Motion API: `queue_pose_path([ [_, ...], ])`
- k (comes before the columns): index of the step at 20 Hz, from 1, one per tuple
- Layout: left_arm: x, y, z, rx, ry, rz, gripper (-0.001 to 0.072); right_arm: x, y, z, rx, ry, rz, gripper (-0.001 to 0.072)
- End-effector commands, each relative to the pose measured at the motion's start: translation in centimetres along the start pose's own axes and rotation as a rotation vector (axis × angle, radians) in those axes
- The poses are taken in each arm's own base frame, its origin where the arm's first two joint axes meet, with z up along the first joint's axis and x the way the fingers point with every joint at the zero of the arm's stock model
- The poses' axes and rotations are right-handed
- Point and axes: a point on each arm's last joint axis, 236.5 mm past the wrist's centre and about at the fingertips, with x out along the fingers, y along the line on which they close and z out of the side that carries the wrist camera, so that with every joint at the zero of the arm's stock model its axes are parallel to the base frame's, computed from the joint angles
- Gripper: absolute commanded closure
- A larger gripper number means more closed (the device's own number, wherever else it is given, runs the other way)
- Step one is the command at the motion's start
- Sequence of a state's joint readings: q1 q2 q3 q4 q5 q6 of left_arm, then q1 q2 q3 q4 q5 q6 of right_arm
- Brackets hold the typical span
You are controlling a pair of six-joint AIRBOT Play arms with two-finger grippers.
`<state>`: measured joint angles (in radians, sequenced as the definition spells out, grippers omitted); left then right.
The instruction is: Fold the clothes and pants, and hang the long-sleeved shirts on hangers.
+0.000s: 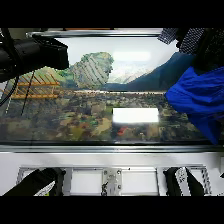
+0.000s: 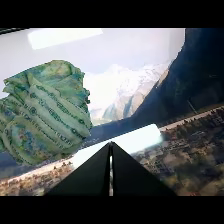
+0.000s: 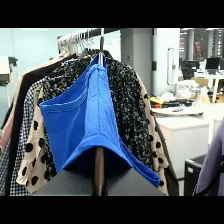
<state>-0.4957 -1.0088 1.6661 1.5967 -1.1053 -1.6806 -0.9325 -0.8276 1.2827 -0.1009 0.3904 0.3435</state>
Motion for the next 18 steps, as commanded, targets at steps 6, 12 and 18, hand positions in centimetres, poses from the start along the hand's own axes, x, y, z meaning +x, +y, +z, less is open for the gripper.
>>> queue_pose_path([
  [6, 0.0, 0.0, 0.0, -0.003, 0.000, 0.001, 0.0698, 3.2, -3.5, 1.9, -0.044, 0.020, -0.110, 0.0706],
  [12, 0.0, 0.1, -0.1, -0.002, 0.002, 0.002, 0.0697, 3.4, -5.2, 1.6, -0.137, 0.073, -0.176, 0.0707],
  [18, 0.0, 0.1, -0.1, -0.002, 0.002, 0.002, 0.0698, 2.6, -3.7, 6.5, -0.173, -0.018, -0.164, 0.0706],
])
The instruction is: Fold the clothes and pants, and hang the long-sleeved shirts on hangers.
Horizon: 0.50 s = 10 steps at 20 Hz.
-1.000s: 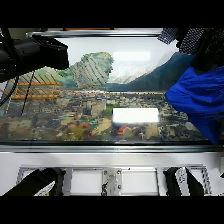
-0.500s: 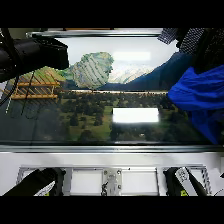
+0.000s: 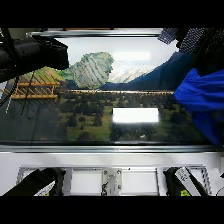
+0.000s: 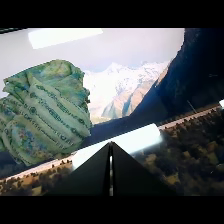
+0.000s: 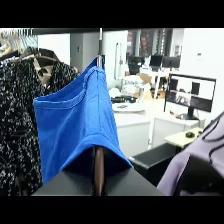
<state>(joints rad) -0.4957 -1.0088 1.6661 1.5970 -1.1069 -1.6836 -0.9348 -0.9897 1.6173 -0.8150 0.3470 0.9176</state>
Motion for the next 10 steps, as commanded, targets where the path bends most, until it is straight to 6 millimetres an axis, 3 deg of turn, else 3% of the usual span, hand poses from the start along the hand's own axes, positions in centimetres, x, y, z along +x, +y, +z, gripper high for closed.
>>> queue_pose_path([
  [1, 0.0, 0.0, 0.0, 0.000, 0.001, 0.001, 0.0698, -0.8, 0.1, 2.6, -0.023, -0.047, -0.007, 0.0706],
  [5, 0.0, 0.0, 0.0, 0.000, 0.001, 0.001, 0.0698, -1.0, -0.2, 1.8, -0.064, -0.001, -0.022, 0.0706],
  [10, 0.0, 0.0, 0.0, 0.000, 0.001, 0.001, 0.0698, -1.5, -2.3, 0.4, -0.068, 0.073, -0.112, 0.0706],
])
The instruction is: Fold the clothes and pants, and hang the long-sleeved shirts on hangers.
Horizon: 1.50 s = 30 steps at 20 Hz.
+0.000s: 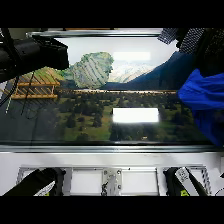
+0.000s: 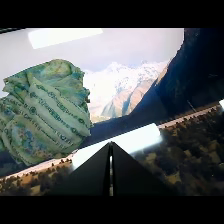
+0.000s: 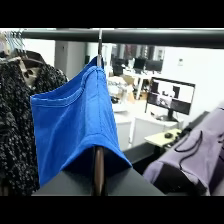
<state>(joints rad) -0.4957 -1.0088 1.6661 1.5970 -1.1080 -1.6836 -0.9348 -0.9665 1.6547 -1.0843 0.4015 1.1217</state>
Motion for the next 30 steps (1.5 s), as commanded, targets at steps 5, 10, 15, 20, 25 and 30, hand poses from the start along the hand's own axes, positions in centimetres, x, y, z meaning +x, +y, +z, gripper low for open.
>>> queue_pose_path([
  [5, 0.0, 0.0, 0.0, 0.000, 0.001, 0.001, 0.0698, -0.9, -3.9, -0.8, 0.055, 0.048, -0.136, 0.0706],
  [10, 0.6, 0.1, -0.5, 0.001, 0.024, 0.003, 0.0698, -1.8, -8.3, -1.1, 0.068, 0.056, -0.246, 0.0706],
  [15, 3.4, 0.1, -2.9, 0.001, 0.127, 0.010, 0.0698, -1.4, -10.6, -1.2, 0.116, 0.033, -0.299, 0.0707],
  [20, 4.8, 0.1, -2.9, 0.001, 0.124, 0.010, 0.0698, 0.3, -11.1, -0.7, 0.121, 0.030, -0.291, 0.0706],
  [25, 4.8, 0.1, -2.6, 0.001, 0.111, 0.008, 0.0698, 1.4, -11.2, -5.3, 0.149, 0.183, -0.280, 0.0706],
  [30, 4.8, 0.1, -2.6, 0.002, 0.111, 0.008, 0.0698, 1.2, -10.9, -5.1, 0.152, 0.187, -0.275, 0.0688],
])
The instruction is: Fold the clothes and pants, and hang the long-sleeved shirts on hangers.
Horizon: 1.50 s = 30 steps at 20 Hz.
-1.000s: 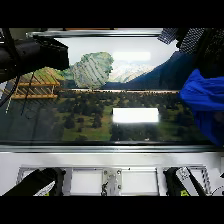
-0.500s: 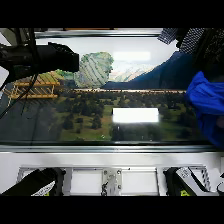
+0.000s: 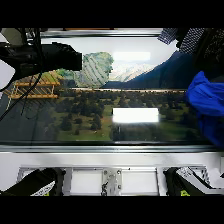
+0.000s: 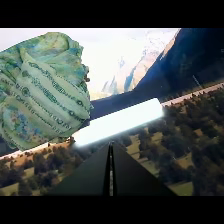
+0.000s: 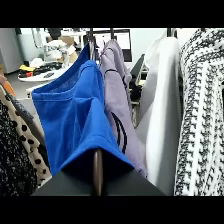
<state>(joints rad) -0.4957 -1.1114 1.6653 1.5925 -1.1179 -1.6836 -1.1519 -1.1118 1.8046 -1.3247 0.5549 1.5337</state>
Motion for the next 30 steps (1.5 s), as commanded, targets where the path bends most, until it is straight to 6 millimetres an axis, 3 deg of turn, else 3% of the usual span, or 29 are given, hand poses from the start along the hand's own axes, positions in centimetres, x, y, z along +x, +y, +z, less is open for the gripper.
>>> queue_pose_path([
  [1, 0.0, 0.0, 0.1, 0.001, -0.002, 0.001, 0.0697, -0.3, 0.2, -0.3, 0.004, 0.023, 0.007, 0.0636],
  [3, 0.0, 0.0, 0.0, 0.001, -0.001, 0.001, 0.0698, -1.0, 0.8, 0.5, 0.026, 0.005, 0.025, 0.0202],
  [4, 0.0, 0.0, 0.0, 0.001, -0.001, 0.001, 0.0698, -1.4, 1.2, 1.0, 0.038, -0.005, 0.035, 0.0176],
  [9, 0.0, 0.0, 0.0, 0.001, 0.000, 0.002, 0.0698, -5.7, 3.2, 3.8, 0.051, -0.030, 0.081, 0.0180],
  [11, 0.0, 0.0, 0.0, 0.002, 0.001, 0.002, 0.0698, -7.2, 3.7, 3.6, 0.043, 0.003, 0.091, 0.0192],
  [13, 0.0, 0.1, -0.1, 0.002, 0.005, 0.002, 0.0698, -8.0, 4.1, 2.8, 0.037, 0.050, 0.098, 0.0354],
  [14, 0.1, 0.1, -0.2, 0.002, 0.011, 0.003, 0.0698, -8.3, 4.2, 2.1, 0.035, 0.082, 0.100, 0.0388],
  [17, 0.0, 0.2, -0.5, 0.002, 0.023, 0.006, 0.0698, -8.9, 4.6, 0.1, 0.034, 0.173, 0.113, 0.0386],
  [21, 0.0, 0.2, -0.8, 0.002, 0.034, 0.008, 0.0698, -9.9, 6.7, 0.8, 0.101, 0.165, 0.196, 0.0383],
  [23, 0.0, 0.2, -0.8, 0.003, 0.034, 0.009, 0.0698, -10.4, 9.3, 1.2, 0.144, 0.158, 0.308, 0.0381],
  [25, 0.0, 0.2, -0.8, 0.003, 0.034, 0.009, 0.0698, -11.5, 14.0, 1.8, 0.154, 0.137, 0.519, 0.0381],
  [28, 0.0, 0.5, -0.8, 0.004, 0.033, 0.017, 0.0697, -15.4, 22.4, 1.3, 0.160, 0.150, 0.912, 0.0381],
  [30, 0.0, 1.4, -0.9, -0.018, 0.039, 0.029, 0.0697, -18.7, 27.3, -1.1, 0.089, 0.205, 1.131, 0.0381],
])
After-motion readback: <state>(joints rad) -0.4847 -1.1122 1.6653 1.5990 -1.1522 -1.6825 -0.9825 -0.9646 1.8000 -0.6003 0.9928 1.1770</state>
